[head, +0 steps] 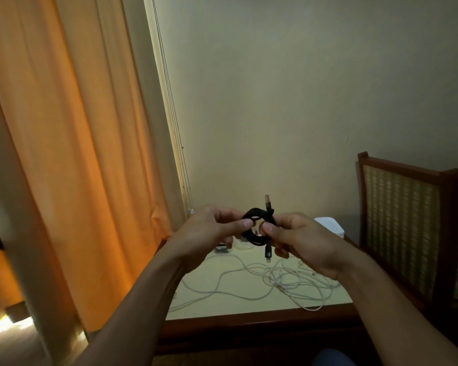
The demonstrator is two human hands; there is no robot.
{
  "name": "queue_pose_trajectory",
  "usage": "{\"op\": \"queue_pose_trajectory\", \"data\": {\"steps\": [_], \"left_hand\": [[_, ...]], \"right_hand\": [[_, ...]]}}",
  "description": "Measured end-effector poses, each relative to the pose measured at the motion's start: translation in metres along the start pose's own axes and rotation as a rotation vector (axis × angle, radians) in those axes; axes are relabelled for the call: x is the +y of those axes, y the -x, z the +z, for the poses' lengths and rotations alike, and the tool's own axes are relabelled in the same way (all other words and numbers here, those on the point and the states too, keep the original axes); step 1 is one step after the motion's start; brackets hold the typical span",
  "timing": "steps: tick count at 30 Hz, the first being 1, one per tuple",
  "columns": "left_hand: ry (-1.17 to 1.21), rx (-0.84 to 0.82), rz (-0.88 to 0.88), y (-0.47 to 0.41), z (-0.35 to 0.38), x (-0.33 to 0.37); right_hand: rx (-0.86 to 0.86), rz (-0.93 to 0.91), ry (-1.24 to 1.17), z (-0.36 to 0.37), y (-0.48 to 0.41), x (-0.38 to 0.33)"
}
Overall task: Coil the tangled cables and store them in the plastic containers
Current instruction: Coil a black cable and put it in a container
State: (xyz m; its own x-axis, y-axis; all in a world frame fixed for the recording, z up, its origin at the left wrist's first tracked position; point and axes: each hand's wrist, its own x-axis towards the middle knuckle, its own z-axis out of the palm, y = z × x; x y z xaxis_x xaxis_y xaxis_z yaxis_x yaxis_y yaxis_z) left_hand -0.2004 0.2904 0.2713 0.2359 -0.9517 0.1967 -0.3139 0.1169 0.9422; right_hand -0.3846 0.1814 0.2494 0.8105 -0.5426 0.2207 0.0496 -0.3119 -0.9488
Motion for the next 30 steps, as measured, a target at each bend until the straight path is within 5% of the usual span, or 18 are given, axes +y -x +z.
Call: {"op": "queue_pose_trajectory", "data": {"steps": [7, 13, 30], "left_hand": [[0.087, 0.115, -0.022, -0.010, 0.015, -0.030], [0.127, 0.242, -0.112, -0.025, 0.017, -0.068], [0.263, 0.265, -0.167, -0.127, -0.005, -0.155]], "right_hand": [[0.319, -0.035, 0.258, 0.019, -0.008, 0.021], [0.358, -0.056, 0.507, 0.009, -0.021, 0.053], [0.495, 0.153, 0.005, 0.000, -0.131, 0.141]]}}
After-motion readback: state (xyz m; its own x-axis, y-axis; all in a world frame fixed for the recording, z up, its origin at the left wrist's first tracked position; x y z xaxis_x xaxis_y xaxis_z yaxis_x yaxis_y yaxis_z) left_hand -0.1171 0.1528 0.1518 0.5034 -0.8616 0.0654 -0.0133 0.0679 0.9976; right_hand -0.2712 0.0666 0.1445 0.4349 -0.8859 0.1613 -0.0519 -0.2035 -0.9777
